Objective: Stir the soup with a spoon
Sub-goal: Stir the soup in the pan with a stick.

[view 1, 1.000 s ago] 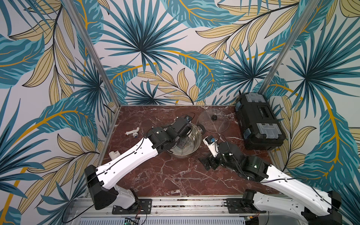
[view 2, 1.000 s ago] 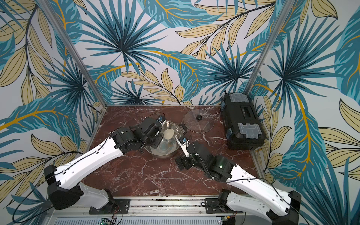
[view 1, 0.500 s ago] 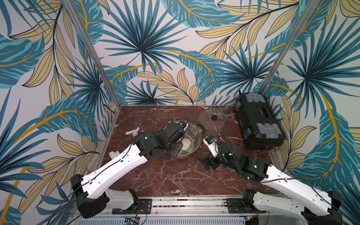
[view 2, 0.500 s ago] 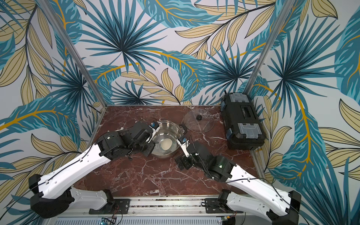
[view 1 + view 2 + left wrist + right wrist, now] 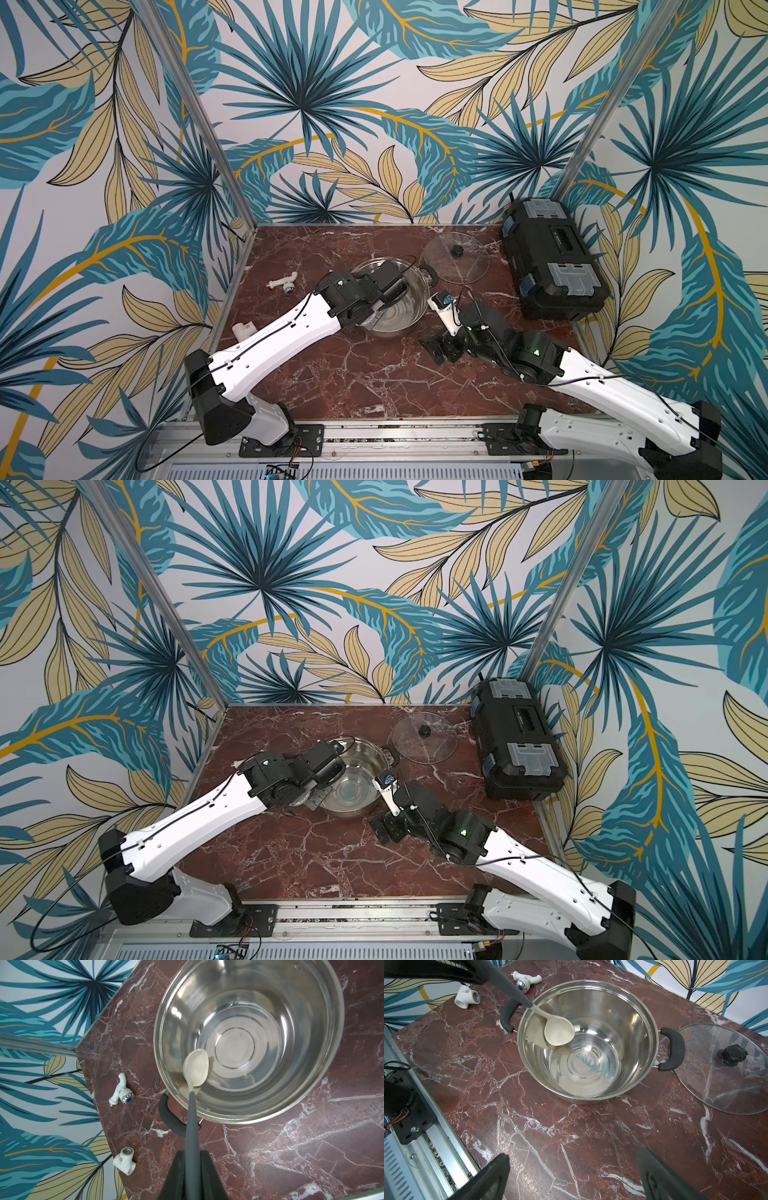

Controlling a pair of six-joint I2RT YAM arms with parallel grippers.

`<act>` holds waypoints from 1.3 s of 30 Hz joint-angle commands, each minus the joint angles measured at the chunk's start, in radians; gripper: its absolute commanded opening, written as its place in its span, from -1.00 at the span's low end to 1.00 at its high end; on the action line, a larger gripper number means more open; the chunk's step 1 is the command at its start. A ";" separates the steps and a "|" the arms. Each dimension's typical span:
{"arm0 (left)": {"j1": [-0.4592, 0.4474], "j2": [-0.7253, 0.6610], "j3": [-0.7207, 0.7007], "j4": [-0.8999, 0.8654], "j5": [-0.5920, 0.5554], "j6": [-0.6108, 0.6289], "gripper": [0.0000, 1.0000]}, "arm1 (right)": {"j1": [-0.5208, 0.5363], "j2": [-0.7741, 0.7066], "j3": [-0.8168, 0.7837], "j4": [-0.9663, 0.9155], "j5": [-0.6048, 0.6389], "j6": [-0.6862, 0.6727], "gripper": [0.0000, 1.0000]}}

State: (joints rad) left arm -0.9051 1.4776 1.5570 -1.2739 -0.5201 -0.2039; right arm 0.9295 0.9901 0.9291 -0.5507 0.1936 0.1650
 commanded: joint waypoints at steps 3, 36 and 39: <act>0.002 0.002 0.055 0.187 -0.023 0.026 -1.00 | 0.003 -0.041 -0.024 0.002 0.014 0.013 0.99; -0.022 -0.156 -0.064 -0.040 -0.014 -0.092 -1.00 | 0.003 -0.046 -0.016 -0.002 -0.005 0.023 0.99; -0.021 -0.112 -0.030 -0.021 -0.089 -0.069 -1.00 | 0.003 -0.039 -0.016 0.009 -0.016 0.028 0.99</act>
State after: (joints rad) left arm -0.9241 1.3323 1.4933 -1.2976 -0.4793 -0.2947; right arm 0.9295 0.9470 0.9207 -0.5724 0.2001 0.1726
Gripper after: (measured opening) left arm 0.156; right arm 0.994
